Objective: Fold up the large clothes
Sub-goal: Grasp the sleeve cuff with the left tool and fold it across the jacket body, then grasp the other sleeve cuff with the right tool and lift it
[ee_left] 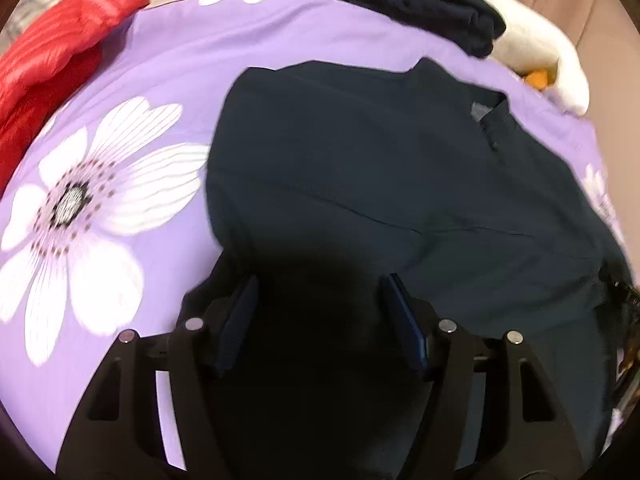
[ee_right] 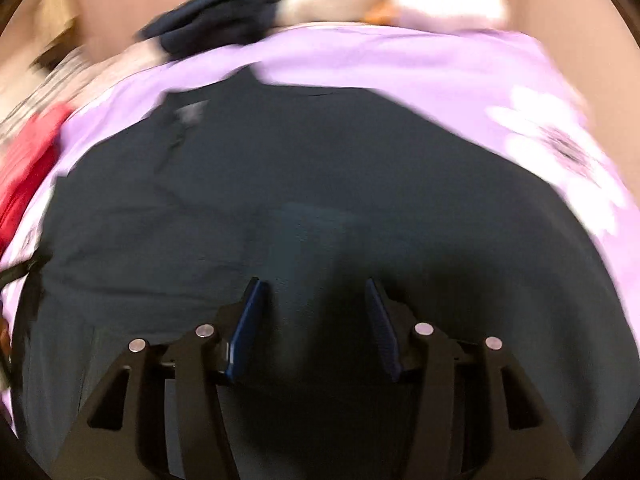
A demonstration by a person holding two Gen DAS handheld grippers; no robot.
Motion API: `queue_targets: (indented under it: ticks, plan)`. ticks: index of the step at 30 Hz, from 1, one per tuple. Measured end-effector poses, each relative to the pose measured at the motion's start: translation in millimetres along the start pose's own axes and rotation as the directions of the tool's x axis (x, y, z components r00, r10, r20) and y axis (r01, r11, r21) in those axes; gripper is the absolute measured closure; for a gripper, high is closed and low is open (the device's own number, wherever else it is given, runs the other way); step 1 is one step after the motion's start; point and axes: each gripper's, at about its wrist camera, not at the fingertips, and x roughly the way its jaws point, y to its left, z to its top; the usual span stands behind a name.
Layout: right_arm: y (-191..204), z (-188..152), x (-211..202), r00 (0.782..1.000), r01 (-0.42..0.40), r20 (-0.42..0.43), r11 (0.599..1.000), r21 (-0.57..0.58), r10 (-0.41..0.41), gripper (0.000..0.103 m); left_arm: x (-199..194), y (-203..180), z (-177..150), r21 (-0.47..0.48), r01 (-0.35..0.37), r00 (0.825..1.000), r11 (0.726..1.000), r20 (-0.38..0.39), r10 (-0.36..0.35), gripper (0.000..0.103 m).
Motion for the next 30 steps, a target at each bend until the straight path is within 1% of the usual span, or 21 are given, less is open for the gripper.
queue_targets:
  ticks: [1, 2, 3, 4, 7, 8, 9, 10, 11, 12, 14, 16, 18, 20, 21, 23, 25, 26, 27, 28, 30]
  plan:
    - [-6.8, -1.7, -9.3, 0.999, -0.034, 0.014, 0.999, 0.029, 0.034, 0.049, -7.7, -0.8, -2.4, -0.005, 0.01, 1.0, 1.0, 0.005, -0.01, 0.024]
    - [-18.0, -10.0, -30.5, 0.996, -0.085, 0.047, 0.994, 0.067, 0.082, 0.049, -24.3, 0.1, -9.6, -0.009, 0.014, 1.0, 1.0, 0.027, -0.014, 0.008]
    - [-23.4, -16.8, -43.9, 0.993, -0.101, 0.064, 0.992, 0.08, 0.096, 0.045, -35.6, 0.7, -15.5, -0.009, 0.012, 0.999, 1.0, 0.047, -0.012, 0.005]
    - [-30.5, -27.6, -60.3, 0.991, -0.111, 0.079, 0.989, 0.094, 0.104, 0.042, -49.0, 0.7, -23.9, -0.008, 0.02, 0.997, 1.0, 0.07, -0.019, 0.004]
    - [-47.3, -64.8, -96.1, 0.988, -0.141, 0.089, 0.981, 0.135, 0.129, 0.039, -87.8, -3.1, -54.3, -0.02, 0.072, 0.994, 0.997, 0.089, -0.07, 0.002]
    - [-50.1, -77.4, -103.8, 0.987, -0.147, 0.086, 0.976, 0.158, 0.134, 0.036, -93.0, -4.1, -60.5, -0.024, 0.081, 0.993, 0.996, 0.085, -0.079, 0.002]
    - [-57.7, -93.8, -114.7, 0.987, -0.15, 0.084, 0.97, 0.189, 0.136, 0.031, -101.2, -5.9, -72.9, -0.031, 0.099, 0.993, 0.995, 0.071, -0.097, 0.002]
    - [-63.6, -110.6, -124.3, 0.987, -0.151, 0.085, 0.962, 0.226, 0.135, 0.028, -108.6, -8.6, -85.6, -0.037, 0.116, 0.992, 0.993, 0.061, -0.114, 0.002]
    - [-68.4, -119.1, -128.5, 0.987, -0.153, 0.083, 0.956, 0.252, 0.137, 0.028, -114.9, -12.6, -98.5, -0.041, 0.131, 0.99, 0.991, 0.051, -0.129, 0.002]
    - [-77.9, -134.8, -137.4, 0.987, -0.155, 0.081, 0.943, 0.295, 0.137, 0.027, -117.9, -16.6, -107.4, -0.045, 0.146, 0.989, 0.988, 0.042, -0.144, 0.002]
    - [-97.9, -161.9, -154.4, 0.989, -0.145, 0.087, 0.917, 0.371, 0.122, 0.024, -124.3, -25.0, -127.0, -0.062, 0.178, 0.984, 0.982, 0.027, -0.177, 0.002]
    - [-116.3, -186.6, -170.0, 0.989, -0.14, 0.114, 0.879, 0.456, 0.098, 0.018, -129.6, -34.5, -147.8, -0.089, 0.218, 0.976, 0.972, 0.011, -0.218, 0.002]
    - [-134.8, -207.2, -185.5, 0.987, -0.143, 0.136, 0.841, 0.522, 0.084, 0.017, -135.9, -41.8, -165.2, -0.116, 0.256, 0.966, 0.96, 0.004, -0.258, 0.002]
    - [-150.7, -226.1, -198.4, 0.986, -0.135, 0.16, 0.802, 0.582, 0.051, 0.017, -143.2, -48.3, -180.5, -0.15, 0.29, 0.956, 0.945, 0.003, -0.293, 0.002]
    - [-158.3, -234.1, -203.2, 0.985, -0.133, 0.17, 0.784, 0.607, 0.035, 0.017, -144.4, -50.9, -182.9, -0.158, 0.3, 0.953, 0.941, 0.0, -0.304, 0.002]
    - [-173.7, -250.3, -209.9, 0.98, -0.143, 0.197, 0.733, 0.666, 0.012, 0.017, -150.1, -57.4, -189.3, -0.167, 0.319, 0.945, 0.933, -0.016, -0.326, 0.002]
    - [-188.2, -263.0, -209.0, 0.973, -0.187, 0.232, 0.662, 0.726, 0.021, 0.017, -154.9, -66.4, -190.6, -0.148, 0.319, 0.945, 0.936, -0.02, -0.326, 0.002]
    - [-191.1, -266.0, -206.0, 0.969, -0.207, 0.247, 0.635, 0.744, 0.026, 0.017, -157.6, -70.3, -190.0, -0.135, 0.316, 0.947, 0.939, -0.017, -0.321, 0.002]
    - [-194.3, -268.9, -204.1, 0.966, -0.219, 0.257, 0.617, 0.756, 0.029, 0.017, -161.4, -74.4, -189.8, -0.121, 0.311, 0.949, 0.943, -0.013, -0.314, 0.002]
    - [-196.5, -270.2, -202.6, 0.964, -0.227, 0.266, 0.607, 0.762, 0.027, 0.017, -164.0, -77.7, -189.9, -0.113, 0.309, 0.95, 0.944, -0.01, -0.313, 0.002]
    - [-201.1, -271.3, -200.3, 0.951, -0.247, 0.309, 0.596, 0.764, -0.002, 0.017, -166.2, -82.7, -187.9, -0.107, 0.307, 0.951, 0.945, -0.009, -0.31, 0.002]
